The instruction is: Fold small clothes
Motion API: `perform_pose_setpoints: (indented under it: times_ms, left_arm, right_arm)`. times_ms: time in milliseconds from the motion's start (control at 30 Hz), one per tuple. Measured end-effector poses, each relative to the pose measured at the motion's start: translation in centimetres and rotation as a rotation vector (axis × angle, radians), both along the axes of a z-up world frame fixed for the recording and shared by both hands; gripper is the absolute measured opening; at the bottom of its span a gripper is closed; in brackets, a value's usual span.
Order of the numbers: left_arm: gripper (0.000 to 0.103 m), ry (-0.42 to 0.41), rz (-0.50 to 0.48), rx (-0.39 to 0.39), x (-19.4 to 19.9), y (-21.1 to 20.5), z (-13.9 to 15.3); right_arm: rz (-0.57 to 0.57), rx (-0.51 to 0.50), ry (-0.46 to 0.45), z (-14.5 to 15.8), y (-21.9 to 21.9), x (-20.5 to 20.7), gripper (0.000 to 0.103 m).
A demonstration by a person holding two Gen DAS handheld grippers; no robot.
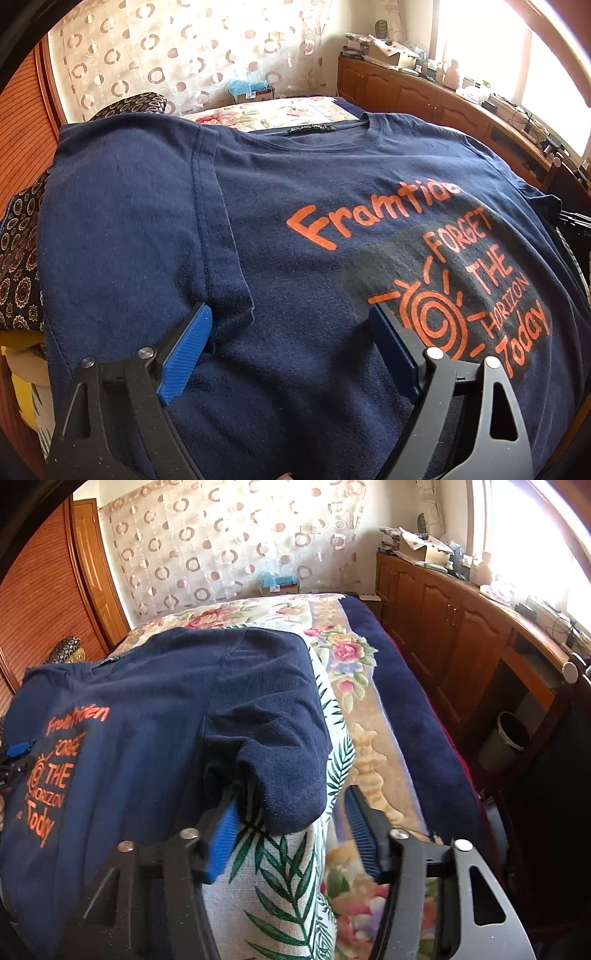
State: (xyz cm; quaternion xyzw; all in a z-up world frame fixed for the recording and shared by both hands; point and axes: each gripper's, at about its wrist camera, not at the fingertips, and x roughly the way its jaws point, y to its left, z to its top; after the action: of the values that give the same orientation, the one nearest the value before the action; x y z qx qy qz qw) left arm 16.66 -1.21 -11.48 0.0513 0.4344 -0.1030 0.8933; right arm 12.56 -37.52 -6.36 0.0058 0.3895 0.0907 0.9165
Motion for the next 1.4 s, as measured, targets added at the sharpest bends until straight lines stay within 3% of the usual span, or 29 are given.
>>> perform_pose_setpoints:
  times_ms: [167, 233, 433, 567, 767, 967, 1200, 1267, 1367, 1400]
  left_arm:
    - [0.088, 0.0, 0.001, 0.001, 0.0, 0.0, -0.1]
    - [0.089, 0.0, 0.002, 0.0, 0.0, 0.1, -0.1]
    - [0.09, 0.001, 0.004, 0.0, 0.1, 0.1, -0.1]
    - [0.091, 0.003, 0.007, -0.001, 0.2, 0.1, -0.1]
    - [0.093, 0.005, 0.013, -0.001, 0.2, 0.1, -0.2]
    - [0.096, 0.01, 0.007, -0.003, 0.1, 0.2, -0.3]
    - [0.102, 0.02, 0.003, 0.001, 0.3, 0.1, -0.3]
    - [0.102, 0.021, 0.003, 0.001, 0.3, 0.1, -0.3]
    - [0.102, 0.021, 0.004, 0.002, 0.3, 0.1, -0.3]
    - [0.102, 0.021, 0.004, 0.003, 0.3, 0.1, -0.3]
  right_arm:
    - [-0.02, -0.018, -0.027, 0.5, -0.5, 0.5, 0.008]
    - [-0.034, -0.015, -0.064, 1.1, -0.7, 0.5, 0.007]
    - [0.021, -0.003, -0.216, 5.0, 1.3, -0.1, 0.006]
    - [0.119, -0.026, -0.254, 6.0, 4.8, -0.5, 0.006]
    - [0.237, -0.044, -0.193, 4.0, 8.3, -0.8, 0.006]
    - [0.271, -0.048, -0.08, 1.6, 8.1, 0.5, 0.006]
    - [0.26, -0.041, -0.035, 2.3, 7.8, 0.0, 0.007]
    - [0.259, -0.056, -0.034, 2.7, 8.0, -0.7, 0.011]
    - [0.251, -0.062, -0.036, 2.8, 8.2, -1.5, 0.029]
    - [0.249, -0.058, -0.04, 3.1, 7.9, -2.1, 0.029]
